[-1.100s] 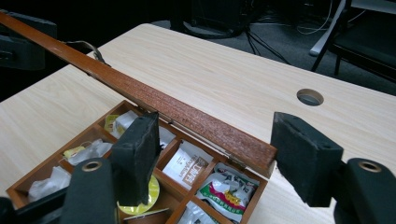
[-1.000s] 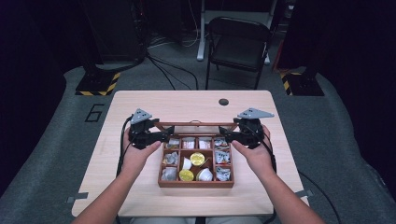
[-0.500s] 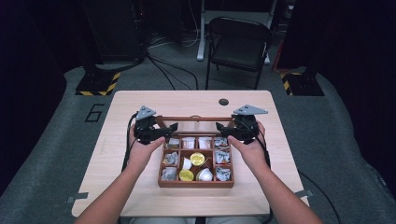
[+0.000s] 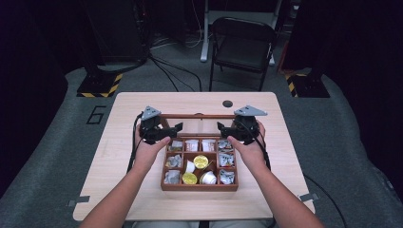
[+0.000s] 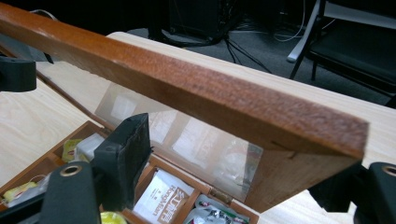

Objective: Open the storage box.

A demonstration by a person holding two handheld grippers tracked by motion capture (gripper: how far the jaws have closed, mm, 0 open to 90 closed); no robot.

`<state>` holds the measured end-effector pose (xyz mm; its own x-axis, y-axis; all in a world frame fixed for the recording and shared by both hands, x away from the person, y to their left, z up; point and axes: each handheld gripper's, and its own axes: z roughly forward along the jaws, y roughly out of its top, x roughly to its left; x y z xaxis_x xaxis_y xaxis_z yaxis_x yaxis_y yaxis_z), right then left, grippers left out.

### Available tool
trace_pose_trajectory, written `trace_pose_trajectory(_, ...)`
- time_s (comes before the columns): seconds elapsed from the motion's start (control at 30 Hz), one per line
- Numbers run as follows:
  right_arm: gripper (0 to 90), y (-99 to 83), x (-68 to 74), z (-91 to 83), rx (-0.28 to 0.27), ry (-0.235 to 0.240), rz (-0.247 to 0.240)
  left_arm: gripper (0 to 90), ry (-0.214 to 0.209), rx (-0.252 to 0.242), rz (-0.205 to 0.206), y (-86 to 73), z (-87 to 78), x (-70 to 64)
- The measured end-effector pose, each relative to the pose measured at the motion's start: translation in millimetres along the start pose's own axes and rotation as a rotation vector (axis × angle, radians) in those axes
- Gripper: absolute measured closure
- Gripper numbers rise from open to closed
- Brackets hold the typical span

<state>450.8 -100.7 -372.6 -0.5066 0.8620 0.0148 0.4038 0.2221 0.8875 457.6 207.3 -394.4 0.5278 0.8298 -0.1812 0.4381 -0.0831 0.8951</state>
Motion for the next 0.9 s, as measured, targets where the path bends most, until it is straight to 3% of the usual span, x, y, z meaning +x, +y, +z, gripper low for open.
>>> trace_pose_trajectory(0.37, 23.5, -3.4, -4.1, 12.7, -0.005, -0.016, -0.012, 20.6, -0.014, 0.015, -0.019, -2.6, 11.9, 7.9)
trace_pose_trajectory(0.9, 24.4, -22.5, -18.3, 32.2, 0.063, -0.002, 0.034, 20.8, -0.015, 0.037, -0.031, -8.3, 25.3, 15.1)
